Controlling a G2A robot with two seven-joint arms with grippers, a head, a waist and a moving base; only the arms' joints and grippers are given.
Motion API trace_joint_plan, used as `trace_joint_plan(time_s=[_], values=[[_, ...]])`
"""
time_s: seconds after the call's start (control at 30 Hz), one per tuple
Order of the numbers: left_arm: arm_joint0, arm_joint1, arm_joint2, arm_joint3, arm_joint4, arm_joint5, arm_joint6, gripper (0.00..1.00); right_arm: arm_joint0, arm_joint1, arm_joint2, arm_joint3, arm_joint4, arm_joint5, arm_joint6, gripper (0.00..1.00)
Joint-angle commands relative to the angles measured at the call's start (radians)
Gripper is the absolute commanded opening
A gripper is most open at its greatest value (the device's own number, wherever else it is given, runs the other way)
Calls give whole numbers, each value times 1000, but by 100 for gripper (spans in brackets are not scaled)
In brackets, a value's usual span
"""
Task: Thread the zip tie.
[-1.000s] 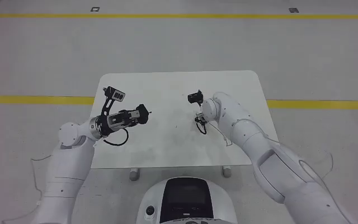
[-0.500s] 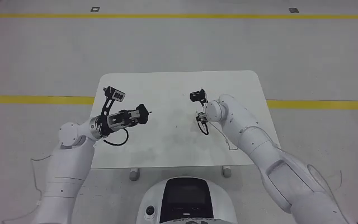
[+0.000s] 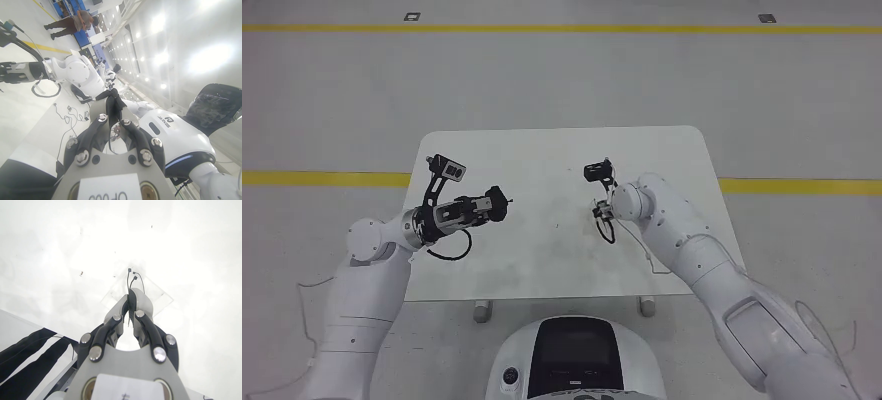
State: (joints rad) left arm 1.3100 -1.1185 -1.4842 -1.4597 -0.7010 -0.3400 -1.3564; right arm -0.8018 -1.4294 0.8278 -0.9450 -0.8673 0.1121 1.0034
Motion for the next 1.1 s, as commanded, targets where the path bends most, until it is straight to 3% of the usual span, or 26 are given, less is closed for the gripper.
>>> trace_joint_plan(time_s=[0.0,0.5,0.53,0.63,0.67,1.07], values=[[0,0,0,0,0,0,0,0,4,-5,-2,11,8,2,-13,0],[0,0,0,0,0,0,0,0,39,-44,-28,127,40,35,-102,0],[0,0,0,0,0,0,0,0,42,-47,-30,136,43,33,-106,2],[0,0,0,0,0,0,0,0,50,-54,-35,160,49,28,-113,23],[0,0,0,0,0,0,0,0,52,-56,-36,166,51,27,-114,24],[0,0,0,0,0,0,0,0,73,-73,-44,218,48,19,-113,19]])
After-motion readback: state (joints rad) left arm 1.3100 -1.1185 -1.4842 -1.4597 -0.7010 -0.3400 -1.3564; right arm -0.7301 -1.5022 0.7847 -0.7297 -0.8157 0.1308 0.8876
